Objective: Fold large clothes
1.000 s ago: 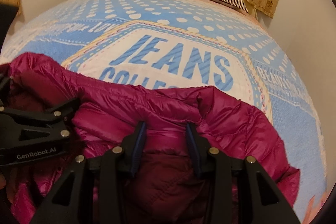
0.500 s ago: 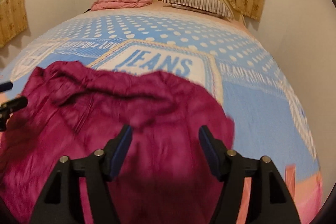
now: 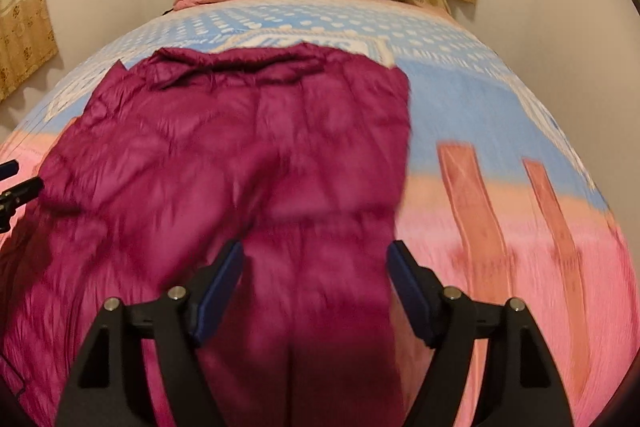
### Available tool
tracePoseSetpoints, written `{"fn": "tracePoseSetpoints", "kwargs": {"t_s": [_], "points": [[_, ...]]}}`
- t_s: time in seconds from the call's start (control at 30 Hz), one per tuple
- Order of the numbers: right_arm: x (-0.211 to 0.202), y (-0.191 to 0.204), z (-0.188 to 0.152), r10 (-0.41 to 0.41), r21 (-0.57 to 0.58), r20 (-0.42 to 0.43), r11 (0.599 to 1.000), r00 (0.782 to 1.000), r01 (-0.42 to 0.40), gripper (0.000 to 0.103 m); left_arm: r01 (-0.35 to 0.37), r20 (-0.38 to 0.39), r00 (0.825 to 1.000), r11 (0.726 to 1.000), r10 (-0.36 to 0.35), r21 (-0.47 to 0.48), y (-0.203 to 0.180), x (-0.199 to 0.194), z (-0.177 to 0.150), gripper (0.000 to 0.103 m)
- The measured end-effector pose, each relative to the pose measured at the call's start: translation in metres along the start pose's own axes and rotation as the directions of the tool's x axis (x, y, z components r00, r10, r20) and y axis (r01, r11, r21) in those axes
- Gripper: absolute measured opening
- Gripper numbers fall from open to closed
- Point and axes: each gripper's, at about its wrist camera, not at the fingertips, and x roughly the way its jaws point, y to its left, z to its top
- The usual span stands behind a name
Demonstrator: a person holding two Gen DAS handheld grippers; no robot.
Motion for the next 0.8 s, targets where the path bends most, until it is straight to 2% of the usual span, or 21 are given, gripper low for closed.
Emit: {"fn": "tracePoseSetpoints", "kwargs": {"t_s": [0.2,0.5,0.7,0.8], "points": [[-0.026,-0.015,-0.048,-0.013,0.07,-0.022,0.997,1.0,0.014,0.076,-0.043,0.004,0.999,0.998,0.043,-0.041,0.026,-0.026,-0.044,0.102],[-0.058,-0.02,-0.092,-0.034,0.116,-0.019,0.993,0.999,0.036,0.078,-0.019,-0.013,1.0,0.998,0.018,-0.055,0.04,-0.053,-0.098,0.102],[-0.08,-0.022,-0.119,-0.022,0.152,-0.015,0.988,1.0,0.024,0.079,0.044,-0.029,0.998,0.994,-0.047,-0.104,0.057,-0.067,-0.13,0.102],[-0.091,-0.015,-0.136,-0.021,0.132,-0.017,0.991,1.0,0.023,0.079,0.049,-0.014,0.999,0.994,-0.051,-0.097,0.057,-0.075,-0.139,0.102]]}}
